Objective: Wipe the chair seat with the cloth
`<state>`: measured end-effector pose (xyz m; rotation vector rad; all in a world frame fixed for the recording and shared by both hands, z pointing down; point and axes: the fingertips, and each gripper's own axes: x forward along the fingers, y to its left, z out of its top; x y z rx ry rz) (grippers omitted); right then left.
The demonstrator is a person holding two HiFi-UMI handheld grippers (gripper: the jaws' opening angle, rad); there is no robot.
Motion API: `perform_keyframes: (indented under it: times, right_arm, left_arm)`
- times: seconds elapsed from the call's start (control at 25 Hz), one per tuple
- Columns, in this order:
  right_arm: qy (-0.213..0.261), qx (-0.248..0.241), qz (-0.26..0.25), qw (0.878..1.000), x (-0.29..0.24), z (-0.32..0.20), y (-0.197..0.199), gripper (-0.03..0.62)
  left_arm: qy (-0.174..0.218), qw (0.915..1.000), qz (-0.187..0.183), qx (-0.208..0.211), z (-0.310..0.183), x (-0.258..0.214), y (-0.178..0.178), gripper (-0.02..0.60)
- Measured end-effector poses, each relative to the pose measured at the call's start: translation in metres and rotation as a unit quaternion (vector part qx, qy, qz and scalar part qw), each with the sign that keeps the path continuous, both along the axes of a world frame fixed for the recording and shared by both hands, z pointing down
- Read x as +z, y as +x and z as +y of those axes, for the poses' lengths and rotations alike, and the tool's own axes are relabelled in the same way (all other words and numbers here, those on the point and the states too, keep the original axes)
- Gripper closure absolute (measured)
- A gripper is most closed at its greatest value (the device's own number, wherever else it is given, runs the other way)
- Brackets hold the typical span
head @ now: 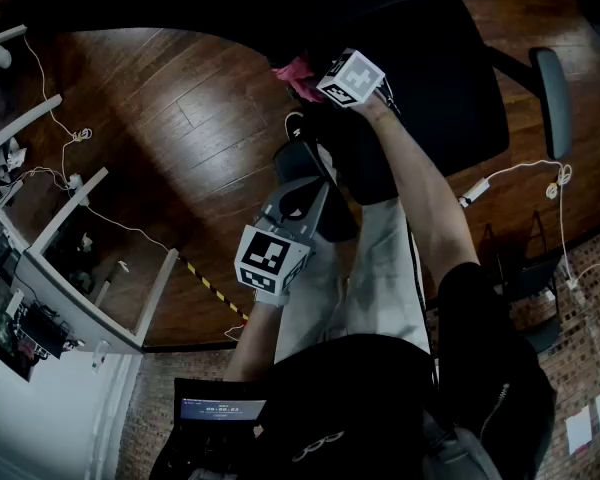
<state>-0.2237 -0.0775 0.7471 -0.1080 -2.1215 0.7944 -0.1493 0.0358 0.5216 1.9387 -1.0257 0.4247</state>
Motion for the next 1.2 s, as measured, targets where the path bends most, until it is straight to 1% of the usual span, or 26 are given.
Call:
perform_keyframes:
  times: [0.16, 0.36, 0.48, 0.6, 0.8, 0.88, 1.08, 1.2]
  right_arm:
    - [0.019, 0.026, 0.020, 0.999, 0.007, -0.025, 0.023, 0.526]
    - [0.043, 0.074, 0.060, 0.995, 0.022, -0.065, 0.073, 0.526]
    - [0.056, 0.085, 0.075, 0.992, 0.025, -0.087, 0.103, 0.526]
    - [0.071, 0.099, 0.093, 0.988, 0.029, -0.107, 0.131, 0.526]
    - [0.092, 0.119, 0.116, 0.982, 0.030, -0.136, 0.170, 0.526]
    - [0.098, 0.124, 0.121, 0.980, 0.030, -0.146, 0.183, 0.526]
    - [0.121, 0.145, 0.144, 0.971, 0.028, -0.177, 0.212, 0.526]
    - [0.139, 0.166, 0.167, 0.962, 0.026, -0.197, 0.237, 0.526]
  left_arm:
    - [0.003, 1.0000, -0.005, 0.000, 0.000, 0.000, 0.011, 0.591]
    - [0.005, 0.9998, -0.017, 0.004, 0.009, 0.003, 0.030, 0.591]
    - [0.002, 0.9997, -0.024, 0.006, 0.012, 0.006, 0.040, 0.591]
    - [-0.003, 0.9997, -0.022, 0.005, 0.014, 0.009, 0.054, 0.591]
    - [-0.002, 0.9997, -0.019, 0.013, 0.012, 0.007, 0.077, 0.591]
    - [0.005, 0.9997, -0.022, 0.013, 0.009, 0.005, 0.082, 0.591]
    - [0.003, 0.9997, -0.022, 0.012, 0.007, 0.006, 0.085, 0.591]
    - [0.001, 0.9996, -0.025, 0.012, 0.008, 0.007, 0.086, 0.591]
